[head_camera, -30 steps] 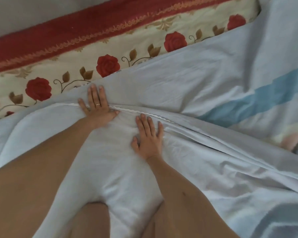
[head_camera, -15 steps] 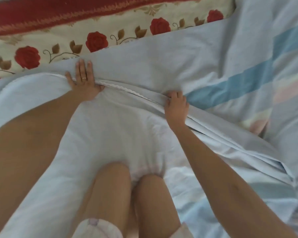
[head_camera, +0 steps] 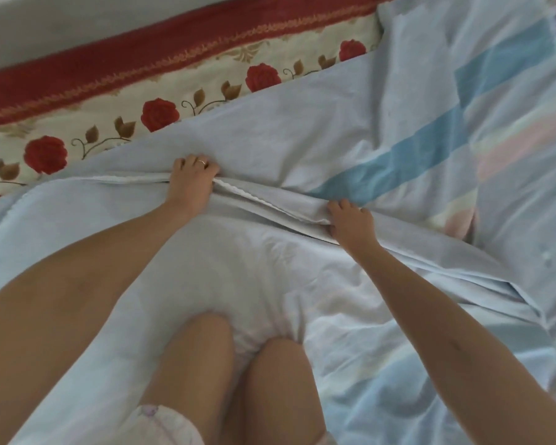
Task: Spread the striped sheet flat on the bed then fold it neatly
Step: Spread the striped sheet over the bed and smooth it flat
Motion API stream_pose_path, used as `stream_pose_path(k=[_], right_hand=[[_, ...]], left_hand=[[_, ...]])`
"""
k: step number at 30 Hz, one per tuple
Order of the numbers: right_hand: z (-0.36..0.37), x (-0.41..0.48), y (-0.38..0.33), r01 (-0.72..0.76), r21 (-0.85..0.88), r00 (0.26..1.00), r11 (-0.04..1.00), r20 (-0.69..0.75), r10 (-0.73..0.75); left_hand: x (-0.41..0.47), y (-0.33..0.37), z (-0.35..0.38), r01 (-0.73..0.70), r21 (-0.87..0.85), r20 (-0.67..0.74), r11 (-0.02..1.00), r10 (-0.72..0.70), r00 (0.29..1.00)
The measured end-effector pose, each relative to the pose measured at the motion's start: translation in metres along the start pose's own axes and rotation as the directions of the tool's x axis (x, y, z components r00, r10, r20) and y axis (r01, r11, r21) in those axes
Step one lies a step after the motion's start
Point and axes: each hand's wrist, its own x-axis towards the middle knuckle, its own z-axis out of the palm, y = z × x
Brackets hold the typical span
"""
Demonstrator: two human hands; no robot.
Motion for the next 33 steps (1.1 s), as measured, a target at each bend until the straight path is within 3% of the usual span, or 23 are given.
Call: stream_pose_path(k=[3,6,9,15,17,19,20,22,25,27,29,33], right_hand=[[0.000,0.012,0.019,-0.068,0.010,0.995,0.998,0.073,0.067],[-0.018,0.038,0.041,-0.196,0.103,0.974,0.975,-0.098,0.206],[-0.049,0.084,0.052,-0.232,0.160,0.933,0.959,-0.242,0.266],[-0.092,0.157,0.060,-0.260,0.239,0.911,0.935,-0.259,0.320],[-0.096,0.166,0.065,-0.255,0.044,0.918,0.966,-0.301,0.256],[-0.098,0.170,0.066,-0.173,-0.188,0.969,0.967,-0.208,0.132],[-0.096,0.172,0.069,-0.164,-0.204,0.980,0.965,-0.143,0.136],[-0.093,0.177,0.075,-0.267,-0.102,0.963,0.958,-0.052,0.263],[-0.092,0.183,0.077,-0.490,0.344,0.839,0.801,-0.065,0.541],[-0.097,0.188,0.077,-0.454,0.577,0.762,0.678,-0.142,0.631],[-0.108,0.192,0.079,-0.384,0.703,0.713,0.598,-0.187,0.676],[-0.120,0.210,0.086,-0.329,0.745,0.714,0.581,-0.207,0.669]], left_hand=[[0.017,-0.001,-0.006,0.116,-0.081,-0.058,0.990,-0.120,0.991],[0.035,-0.003,-0.008,0.205,-0.191,-0.090,0.960,-0.225,0.970],[0.050,-0.012,-0.005,0.271,-0.271,-0.172,0.924,-0.323,0.931],[0.070,-0.026,0.006,0.363,-0.182,-0.249,0.914,-0.400,0.882],[0.071,-0.030,0.011,0.367,-0.179,-0.266,0.913,-0.404,0.875],[0.073,-0.033,0.013,0.369,-0.183,-0.267,0.911,-0.407,0.873],[0.074,-0.034,0.013,0.364,-0.177,-0.271,0.914,-0.401,0.875],[0.076,-0.036,0.012,0.371,-0.178,-0.284,0.911,-0.409,0.867],[0.079,-0.038,0.019,0.391,-0.169,-0.305,0.905,-0.425,0.852],[0.080,-0.037,0.026,0.393,-0.186,-0.321,0.900,-0.434,0.842],[0.080,-0.037,0.031,0.395,-0.203,-0.332,0.896,-0.442,0.833],[0.080,-0.040,0.034,0.380,-0.208,-0.340,0.901,-0.431,0.836]])
